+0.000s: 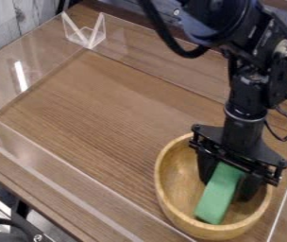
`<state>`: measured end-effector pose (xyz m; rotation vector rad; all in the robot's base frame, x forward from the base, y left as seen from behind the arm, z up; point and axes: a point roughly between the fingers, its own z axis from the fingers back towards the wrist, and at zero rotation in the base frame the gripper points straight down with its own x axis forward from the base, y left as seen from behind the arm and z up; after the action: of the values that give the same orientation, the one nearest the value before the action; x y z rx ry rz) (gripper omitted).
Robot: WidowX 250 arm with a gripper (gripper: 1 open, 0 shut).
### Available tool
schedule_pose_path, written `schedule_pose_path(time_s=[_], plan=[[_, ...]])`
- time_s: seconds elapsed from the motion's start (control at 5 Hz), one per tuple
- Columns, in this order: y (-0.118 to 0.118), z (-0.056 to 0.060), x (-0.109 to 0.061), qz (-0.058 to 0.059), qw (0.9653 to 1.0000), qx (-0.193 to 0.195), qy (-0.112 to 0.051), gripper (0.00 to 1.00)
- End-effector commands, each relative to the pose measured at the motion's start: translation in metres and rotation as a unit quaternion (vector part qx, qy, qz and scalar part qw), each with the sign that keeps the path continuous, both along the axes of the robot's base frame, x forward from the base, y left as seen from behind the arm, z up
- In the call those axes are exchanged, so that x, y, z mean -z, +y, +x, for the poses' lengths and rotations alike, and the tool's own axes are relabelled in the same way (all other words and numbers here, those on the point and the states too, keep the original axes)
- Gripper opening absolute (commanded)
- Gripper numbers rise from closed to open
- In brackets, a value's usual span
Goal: Put green stick into wooden bowl
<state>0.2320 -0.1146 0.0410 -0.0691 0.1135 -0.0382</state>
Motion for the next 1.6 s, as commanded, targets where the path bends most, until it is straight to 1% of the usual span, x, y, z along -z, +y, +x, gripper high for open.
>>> schedule_pose_path(time_s=[0.0, 0.2, 0.4, 0.6, 1.4], plan=[[0.003, 0.006, -0.01, -0.007, 0.9997, -0.006, -0.021, 0.0], [0.006, 0.007, -0.01, -0.007, 0.9997, -0.009, -0.022, 0.0], [0.01, 0.007, -0.011, -0.007, 0.9997, -0.014, -0.02, 1.0], [0.013, 0.007, -0.015, -0.008, 0.9996, -0.019, -0.019, 1.0], [0.016, 0.014, -0.005, 0.0, 0.9992, -0.029, -0.027, 1.0]])
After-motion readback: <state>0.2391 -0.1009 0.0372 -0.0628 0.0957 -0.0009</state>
